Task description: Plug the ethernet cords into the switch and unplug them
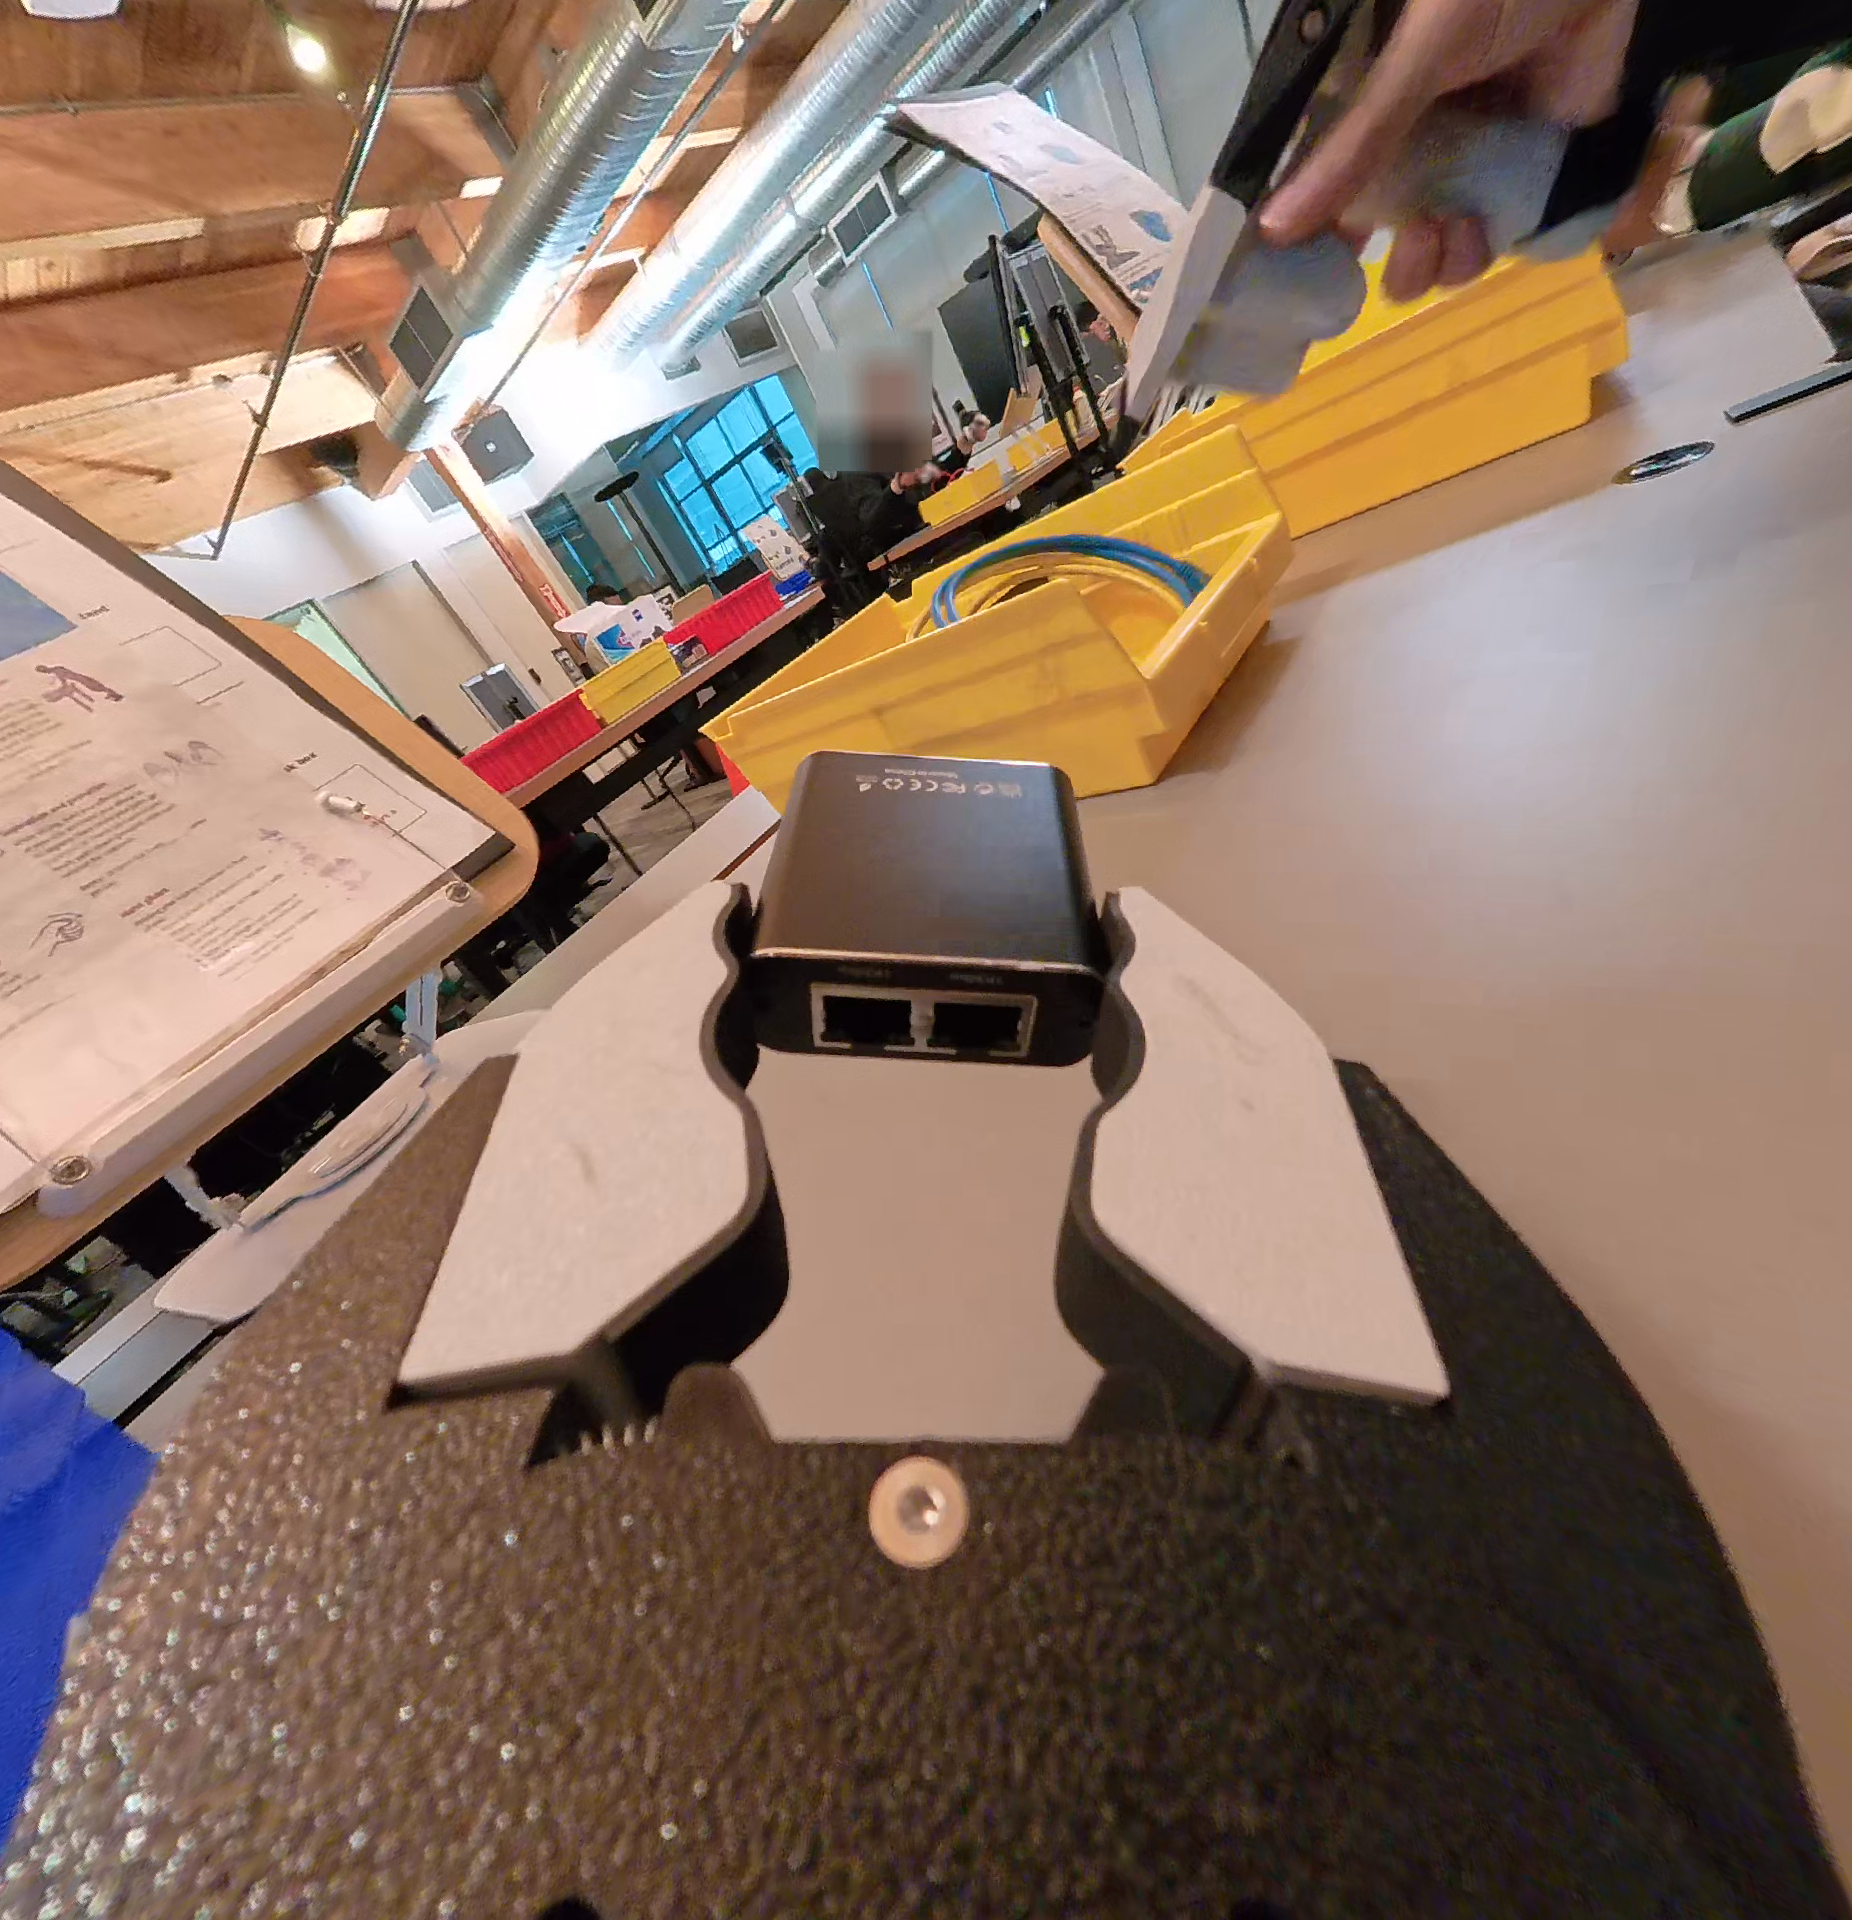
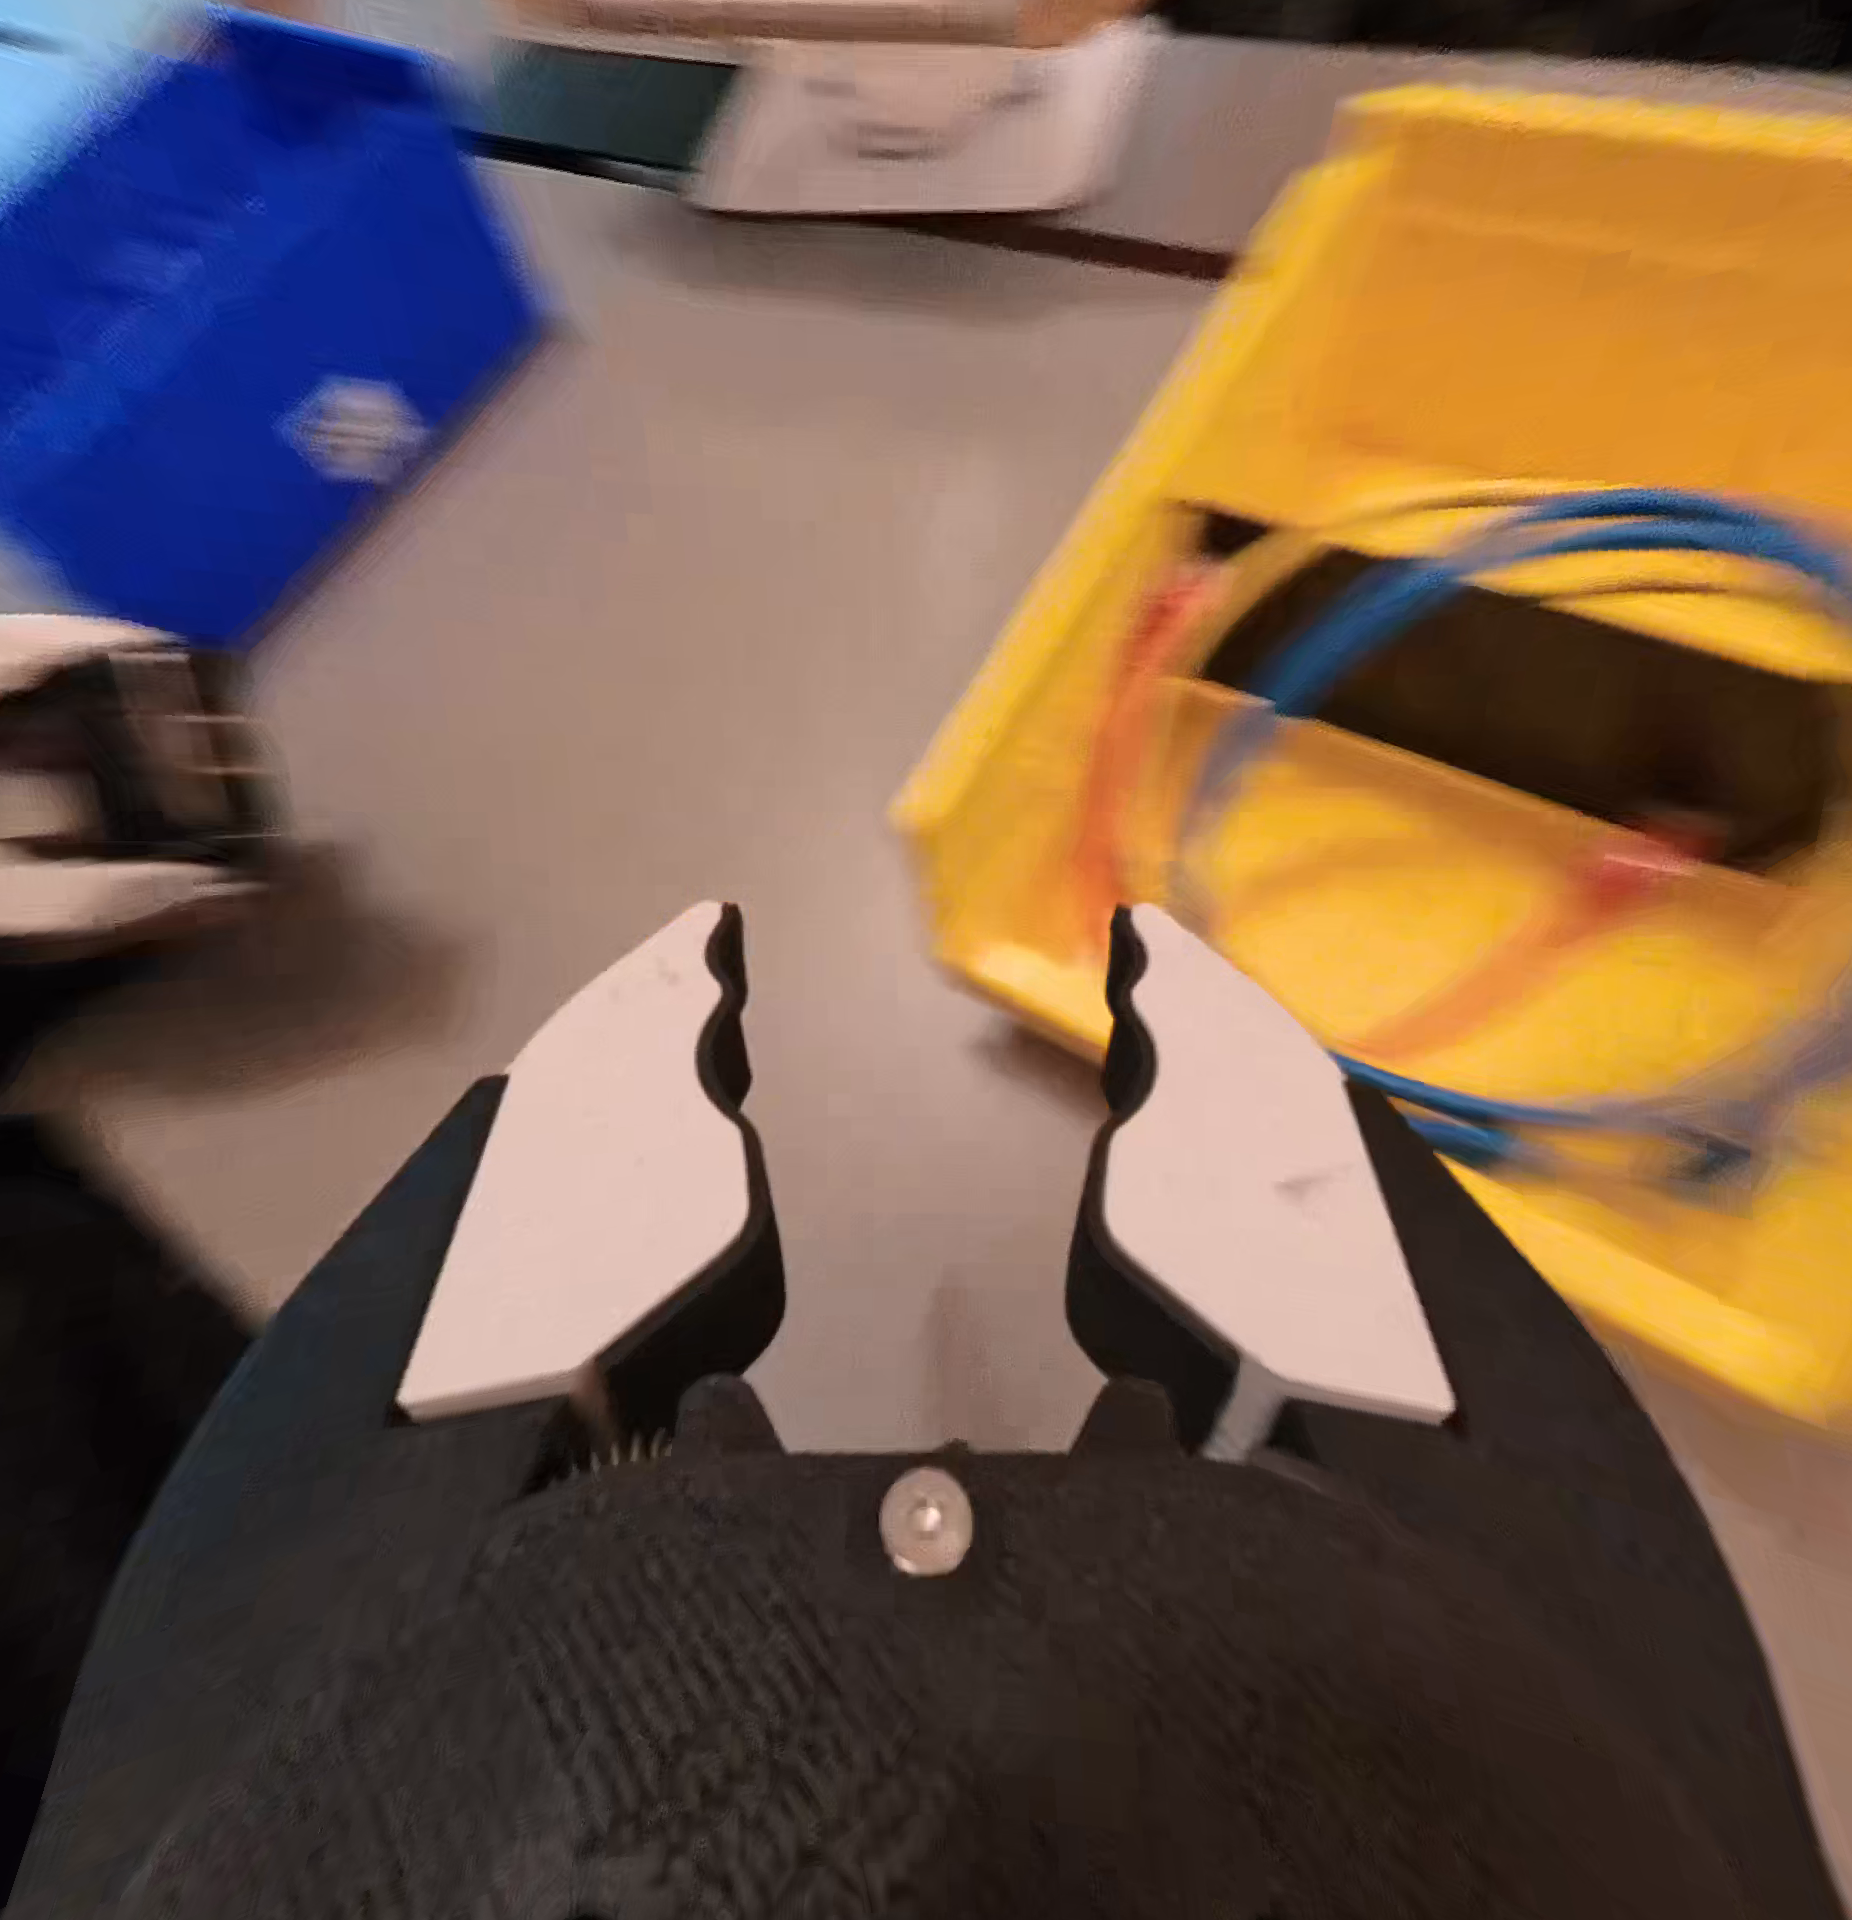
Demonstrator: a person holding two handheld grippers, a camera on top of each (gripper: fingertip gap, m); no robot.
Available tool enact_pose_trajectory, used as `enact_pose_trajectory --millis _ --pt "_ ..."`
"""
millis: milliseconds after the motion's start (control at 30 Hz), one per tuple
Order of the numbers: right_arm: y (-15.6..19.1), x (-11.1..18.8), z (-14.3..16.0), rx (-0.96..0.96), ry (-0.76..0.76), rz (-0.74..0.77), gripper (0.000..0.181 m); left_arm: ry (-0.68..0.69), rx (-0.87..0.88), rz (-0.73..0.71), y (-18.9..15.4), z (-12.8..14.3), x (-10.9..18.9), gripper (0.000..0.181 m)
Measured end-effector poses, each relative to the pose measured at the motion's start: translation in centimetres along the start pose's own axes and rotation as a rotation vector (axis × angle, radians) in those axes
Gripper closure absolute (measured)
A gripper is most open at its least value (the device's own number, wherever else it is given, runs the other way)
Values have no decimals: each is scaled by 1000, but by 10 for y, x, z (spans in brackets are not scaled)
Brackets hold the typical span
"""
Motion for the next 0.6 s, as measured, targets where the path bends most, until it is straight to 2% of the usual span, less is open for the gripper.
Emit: enact_pose_trajectory --millis 100,233,333,433,500,533,600 --pt "96 -30 21 -106 67 -513 115 -50 6 40 -7 -7 1 119" --pt "179 -56 49 -216 222 -915 103 -112 -9 81 -14 -17 3 119" --pt "207 -72 53 -291 285 -1035 105 -163 -6 107 -18 -25 6 119" --pt "224 -81 61 -251 353 -1067 108 -181 -18 142 -24 -27 7 119" --pt "231 -80 69 -178 404 -1075 123 -183 -44 155 -27 -28 7 119" --pt "232 -81 68 -148 403 -1077 154 -178 -64 142 -27 -27 7 119" --pt "234 -83 63 -65 373 -1073 155 -165 -121 90 -24 -28 8 119"
Point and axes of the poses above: each gripper's, where its closed fingertips meet, x back along the fingers, z out of its underside, y = z × x across the jaws, the point moved 1 cm from there along x, back along the fingers, and after that the axes turned 8 degrees about -x, right-handed, at the moved point
